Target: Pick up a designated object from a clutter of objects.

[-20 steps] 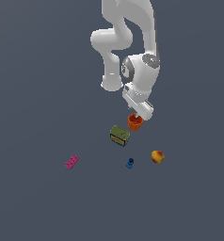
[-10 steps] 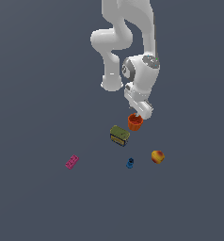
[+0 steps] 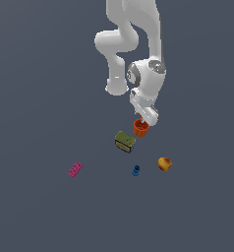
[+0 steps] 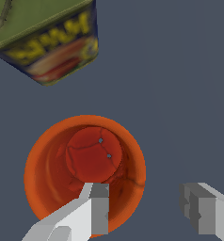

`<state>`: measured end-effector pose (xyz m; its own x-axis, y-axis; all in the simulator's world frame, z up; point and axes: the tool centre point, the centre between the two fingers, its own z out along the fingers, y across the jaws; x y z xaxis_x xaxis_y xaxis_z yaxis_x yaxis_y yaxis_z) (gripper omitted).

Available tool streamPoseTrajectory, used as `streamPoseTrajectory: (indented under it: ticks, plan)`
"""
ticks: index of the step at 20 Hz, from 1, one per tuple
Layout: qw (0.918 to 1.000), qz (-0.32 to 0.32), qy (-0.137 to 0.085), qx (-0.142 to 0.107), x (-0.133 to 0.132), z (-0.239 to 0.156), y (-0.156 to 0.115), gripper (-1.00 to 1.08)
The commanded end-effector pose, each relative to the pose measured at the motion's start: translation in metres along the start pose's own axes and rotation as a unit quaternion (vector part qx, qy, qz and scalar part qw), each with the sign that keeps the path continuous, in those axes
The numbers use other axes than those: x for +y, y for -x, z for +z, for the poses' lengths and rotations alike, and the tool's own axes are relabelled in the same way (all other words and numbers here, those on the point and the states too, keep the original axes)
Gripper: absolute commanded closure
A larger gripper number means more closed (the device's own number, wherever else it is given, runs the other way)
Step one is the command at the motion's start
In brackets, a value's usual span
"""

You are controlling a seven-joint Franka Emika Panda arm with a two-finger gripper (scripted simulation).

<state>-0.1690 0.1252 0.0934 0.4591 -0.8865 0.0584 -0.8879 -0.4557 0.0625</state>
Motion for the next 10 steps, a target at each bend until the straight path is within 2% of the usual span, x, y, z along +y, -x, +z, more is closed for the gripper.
streamPoseTrajectory:
  ticks: [1,9,10]
  plan:
    - [1.0000,0.000,0.000,0.000,0.001,0.008,0.000,-0.20]
    - [1.0000,0.001,0.000,0.000,0.000,0.022,0.000,-0.20]
    - [1.0000,0.001,0.000,0.000,0.000,0.022,0.000,1.08]
